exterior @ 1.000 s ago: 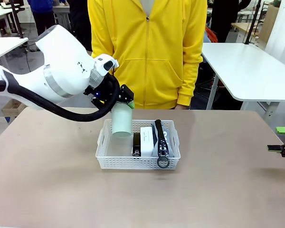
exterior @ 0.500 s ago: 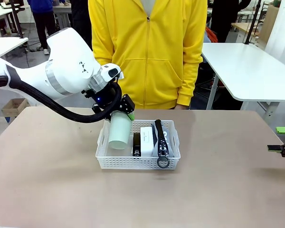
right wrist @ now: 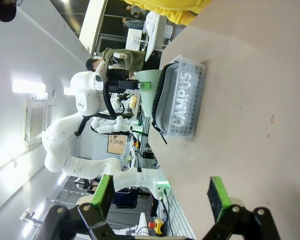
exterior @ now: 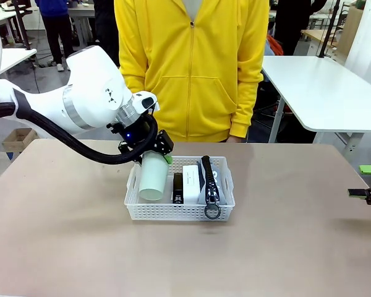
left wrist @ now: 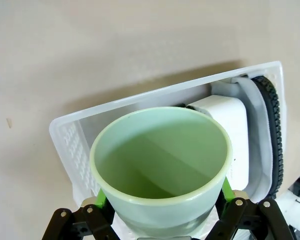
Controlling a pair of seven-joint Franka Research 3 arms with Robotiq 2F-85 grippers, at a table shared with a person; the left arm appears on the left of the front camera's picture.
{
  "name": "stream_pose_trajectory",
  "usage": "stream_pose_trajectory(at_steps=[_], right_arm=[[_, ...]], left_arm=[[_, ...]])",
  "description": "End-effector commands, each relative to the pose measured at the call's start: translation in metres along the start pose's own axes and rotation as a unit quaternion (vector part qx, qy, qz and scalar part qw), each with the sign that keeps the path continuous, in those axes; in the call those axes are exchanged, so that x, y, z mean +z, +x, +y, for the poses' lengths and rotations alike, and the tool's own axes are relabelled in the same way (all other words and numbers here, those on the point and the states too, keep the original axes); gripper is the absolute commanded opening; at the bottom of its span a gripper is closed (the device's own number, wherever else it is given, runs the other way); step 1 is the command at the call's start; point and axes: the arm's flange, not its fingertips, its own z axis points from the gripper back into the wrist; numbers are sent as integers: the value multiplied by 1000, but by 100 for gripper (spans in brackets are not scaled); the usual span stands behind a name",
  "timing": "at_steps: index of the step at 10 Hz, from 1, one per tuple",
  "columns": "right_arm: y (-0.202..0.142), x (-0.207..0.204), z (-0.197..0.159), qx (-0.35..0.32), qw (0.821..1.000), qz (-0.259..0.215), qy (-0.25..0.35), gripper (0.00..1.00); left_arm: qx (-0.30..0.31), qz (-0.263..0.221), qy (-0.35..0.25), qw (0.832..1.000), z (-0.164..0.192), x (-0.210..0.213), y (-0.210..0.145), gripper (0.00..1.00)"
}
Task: Efficiently arrange items inside the basket to fit them all.
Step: Pick up the Reusable plastic cup and place it inside the Organizing basket.
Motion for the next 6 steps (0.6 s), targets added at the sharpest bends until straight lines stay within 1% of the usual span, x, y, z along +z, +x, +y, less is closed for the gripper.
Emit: stream_pose_trajectory(at_steps=[1,4,6], right_arm=[[-3,2,2,8,1000,5,2,100],[-3,2,2,8,1000,5,2,100],[-3,2,2,8,1000,5,2,100]], left_arm=[[10,5,16,1000,1,-4,2,92],[18,23,31,999,8,-25,9,92],[35,18,42,998,12,-36,14,92]])
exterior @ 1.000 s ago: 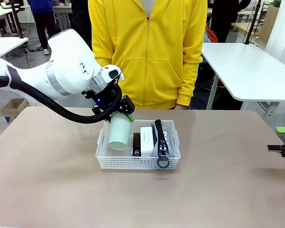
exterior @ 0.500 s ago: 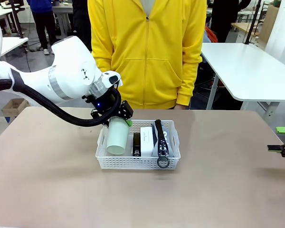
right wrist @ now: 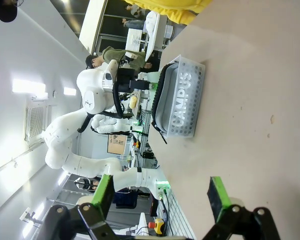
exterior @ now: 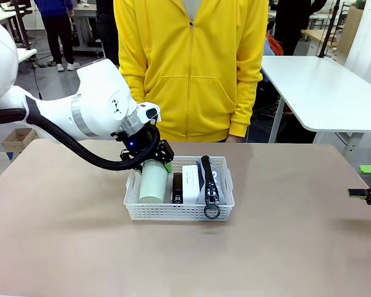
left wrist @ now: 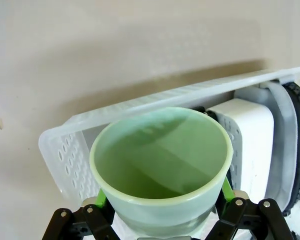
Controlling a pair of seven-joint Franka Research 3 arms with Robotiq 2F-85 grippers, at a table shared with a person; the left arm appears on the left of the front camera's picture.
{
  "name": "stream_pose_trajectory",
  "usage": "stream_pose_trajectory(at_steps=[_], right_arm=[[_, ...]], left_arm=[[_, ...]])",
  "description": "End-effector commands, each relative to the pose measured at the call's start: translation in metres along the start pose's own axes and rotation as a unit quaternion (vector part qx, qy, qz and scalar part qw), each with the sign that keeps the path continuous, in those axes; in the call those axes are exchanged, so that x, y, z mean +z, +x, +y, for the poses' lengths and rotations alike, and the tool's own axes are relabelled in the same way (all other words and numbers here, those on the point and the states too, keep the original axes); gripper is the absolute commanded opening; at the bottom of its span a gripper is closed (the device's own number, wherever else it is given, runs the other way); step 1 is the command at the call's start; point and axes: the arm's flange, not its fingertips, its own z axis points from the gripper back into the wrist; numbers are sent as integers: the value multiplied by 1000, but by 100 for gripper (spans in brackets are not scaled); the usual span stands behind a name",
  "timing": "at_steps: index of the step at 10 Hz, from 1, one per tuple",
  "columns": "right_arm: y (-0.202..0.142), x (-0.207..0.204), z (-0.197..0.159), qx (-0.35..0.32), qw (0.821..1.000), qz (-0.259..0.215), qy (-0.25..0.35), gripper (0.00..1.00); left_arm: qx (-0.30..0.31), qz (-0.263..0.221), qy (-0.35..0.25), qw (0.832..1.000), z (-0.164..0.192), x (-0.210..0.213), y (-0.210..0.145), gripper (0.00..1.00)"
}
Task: Efficiently arrange items inside the basket to fit them all.
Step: Pick up the Reusable plastic cup and place it inside the Organizing basket.
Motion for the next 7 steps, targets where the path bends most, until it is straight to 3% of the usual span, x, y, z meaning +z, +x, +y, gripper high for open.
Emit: stream_pose_trajectory(at_steps=[1,4,5,7], right_arm=[[-3,2,2,8,1000,5,2,100],[-3,2,2,8,1000,5,2,100],[-3,2,2,8,1000,5,2,100],[-3,2,2,8,1000,5,2,100]], left_arm=[[19,-3,23,1000,4,-6,11,92],[19,-1,26,999,4,-12,15,92],[17,-1,22,1000,4,-13,15,100],[8,-3,19,1000,4,-13,14,100]])
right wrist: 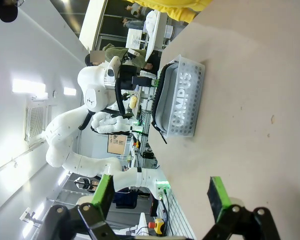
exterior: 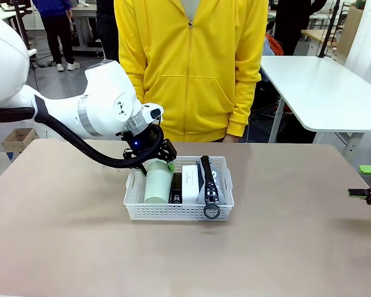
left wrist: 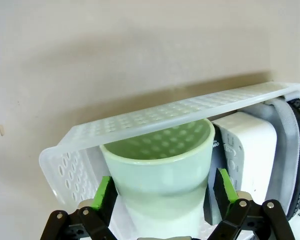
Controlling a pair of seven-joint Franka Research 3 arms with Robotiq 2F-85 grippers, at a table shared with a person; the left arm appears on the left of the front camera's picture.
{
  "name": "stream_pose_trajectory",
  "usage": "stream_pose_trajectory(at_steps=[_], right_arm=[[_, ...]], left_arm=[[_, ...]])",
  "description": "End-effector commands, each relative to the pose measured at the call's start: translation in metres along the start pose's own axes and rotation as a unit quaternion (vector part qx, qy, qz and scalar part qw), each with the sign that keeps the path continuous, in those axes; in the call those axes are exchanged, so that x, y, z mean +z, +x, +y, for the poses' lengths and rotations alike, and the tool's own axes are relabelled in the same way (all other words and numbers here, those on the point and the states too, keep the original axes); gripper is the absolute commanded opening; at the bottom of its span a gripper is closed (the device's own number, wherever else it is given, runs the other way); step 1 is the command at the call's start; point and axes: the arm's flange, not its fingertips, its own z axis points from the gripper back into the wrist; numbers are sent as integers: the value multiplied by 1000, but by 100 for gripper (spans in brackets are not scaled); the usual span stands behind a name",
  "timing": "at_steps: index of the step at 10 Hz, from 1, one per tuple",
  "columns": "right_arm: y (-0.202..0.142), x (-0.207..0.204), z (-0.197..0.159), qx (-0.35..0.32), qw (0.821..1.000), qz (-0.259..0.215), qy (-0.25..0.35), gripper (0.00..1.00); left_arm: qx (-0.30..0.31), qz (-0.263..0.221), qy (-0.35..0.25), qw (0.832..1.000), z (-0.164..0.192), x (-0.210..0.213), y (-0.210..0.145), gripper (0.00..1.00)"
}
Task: Efficiently arrange items inside the basket to fit them all.
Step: Pick up the Reusable plastic cup and place it inside the Organizing basket.
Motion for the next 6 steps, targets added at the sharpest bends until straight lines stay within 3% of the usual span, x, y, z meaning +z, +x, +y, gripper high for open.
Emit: stream_pose_trajectory(at_steps=[1,6], right_arm=[[-2,2,2,8,1000,5,2,100],[-2,2,2,8,1000,5,2,100]], left_arm=[[-5,-6,6,1000,7,-6,3,100],[-18,-23,-3,1000,5,8,-4,100]])
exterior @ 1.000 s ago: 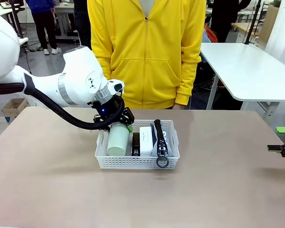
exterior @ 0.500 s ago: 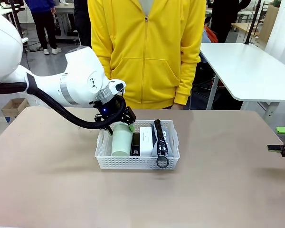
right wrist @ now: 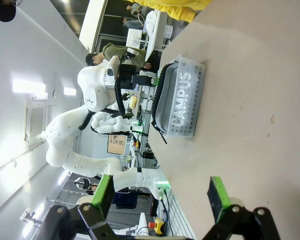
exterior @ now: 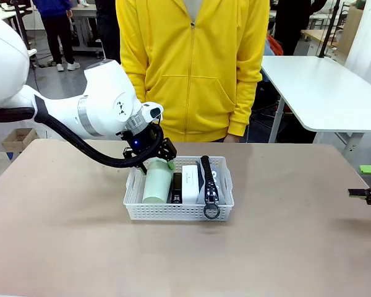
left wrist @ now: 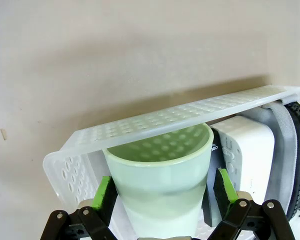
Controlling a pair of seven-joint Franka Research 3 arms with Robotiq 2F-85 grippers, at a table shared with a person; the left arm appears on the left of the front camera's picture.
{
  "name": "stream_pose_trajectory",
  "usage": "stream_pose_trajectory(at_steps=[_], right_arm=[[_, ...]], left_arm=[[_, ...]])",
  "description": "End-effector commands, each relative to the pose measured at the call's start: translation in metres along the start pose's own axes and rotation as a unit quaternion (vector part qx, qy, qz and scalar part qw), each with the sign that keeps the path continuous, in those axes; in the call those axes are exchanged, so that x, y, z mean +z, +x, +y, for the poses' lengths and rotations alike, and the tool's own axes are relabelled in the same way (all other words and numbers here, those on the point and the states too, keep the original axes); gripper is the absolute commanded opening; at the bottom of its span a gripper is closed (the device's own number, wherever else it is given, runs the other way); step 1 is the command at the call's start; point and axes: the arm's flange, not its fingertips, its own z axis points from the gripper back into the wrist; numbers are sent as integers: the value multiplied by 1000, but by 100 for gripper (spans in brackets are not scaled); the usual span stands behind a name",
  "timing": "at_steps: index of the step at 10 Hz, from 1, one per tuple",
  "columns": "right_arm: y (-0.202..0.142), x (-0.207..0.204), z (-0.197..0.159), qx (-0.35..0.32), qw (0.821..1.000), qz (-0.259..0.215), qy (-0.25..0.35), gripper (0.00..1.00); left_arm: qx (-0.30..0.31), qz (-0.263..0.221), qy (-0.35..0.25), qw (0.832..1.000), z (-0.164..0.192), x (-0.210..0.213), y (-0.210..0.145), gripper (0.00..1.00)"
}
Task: Efficiently arrange items inside the basket to fit them all.
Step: Pick up the Reusable plastic cup and place it inside the Organizing basket.
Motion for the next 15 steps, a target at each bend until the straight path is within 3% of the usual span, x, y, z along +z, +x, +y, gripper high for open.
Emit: stream_pose_trajectory(at_steps=[1,4,6,8,10,11,13,15], right_arm=[[-3,2,2,8,1000,5,2,100],[-3,2,2,8,1000,5,2,100],[-3,2,2,8,1000,5,2,100],[-3,2,2,8,1000,5,2,100],[-3,2,2,8,1000,5,2,100],[-3,2,2,8,1000,5,2,100],[-3,2,2,8,1000,5,2,100],[-3,2,2,8,1000,5,2,100]], left_arm=[[-24,-17,-14,999,5,15,-9,100],[-75,-76,-79,991,6,83,-42,100],[-99,-112,-168,975,31,133,-72,100],[-91,-152,-288,941,84,173,-107,100],[-92,-193,-441,872,157,189,-145,100],[-90,-208,-474,851,186,189,-156,100],[-81,-211,-487,844,233,186,-160,100],[-127,-226,-470,844,262,169,-162,100]])
